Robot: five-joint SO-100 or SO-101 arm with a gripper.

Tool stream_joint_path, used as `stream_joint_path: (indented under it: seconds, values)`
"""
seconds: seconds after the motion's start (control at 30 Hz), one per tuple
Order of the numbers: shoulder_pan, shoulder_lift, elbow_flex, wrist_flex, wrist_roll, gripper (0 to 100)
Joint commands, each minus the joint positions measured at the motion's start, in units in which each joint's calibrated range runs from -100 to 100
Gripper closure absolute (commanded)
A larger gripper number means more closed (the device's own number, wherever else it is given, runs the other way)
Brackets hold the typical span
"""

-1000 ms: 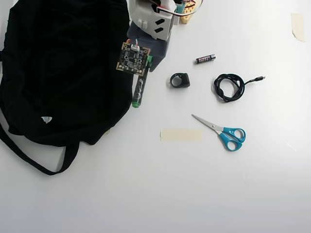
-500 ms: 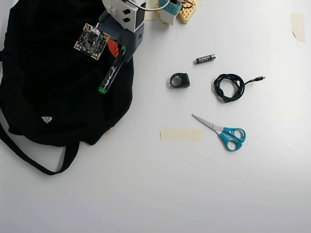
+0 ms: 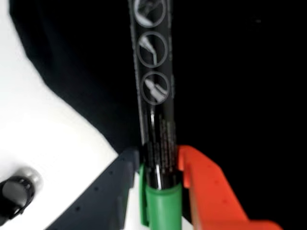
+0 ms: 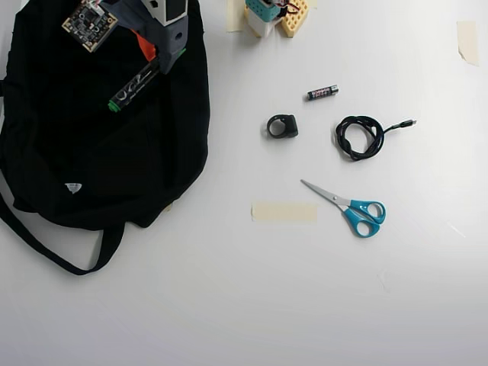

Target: Put the green marker into the black bag

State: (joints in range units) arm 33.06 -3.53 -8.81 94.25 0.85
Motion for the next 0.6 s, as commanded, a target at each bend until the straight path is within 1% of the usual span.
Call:
stream_joint_path:
  seconds: [0.0, 0.1, 0.33, 0.43, 0.57]
  values:
    - [3.9, -1.8, -0.2, -0.5, -0.2, 98]
    - [7.8, -1.6, 1.2, -3.9, -0.2, 98]
    - [14.4, -1.6, 11.7, -17.2, -0.3, 98]
    - [16.3, -1.5, 17.0, -25.9, -0.3, 98]
    - [16.3, -1.5, 18.3, -27.1, -0.3, 98]
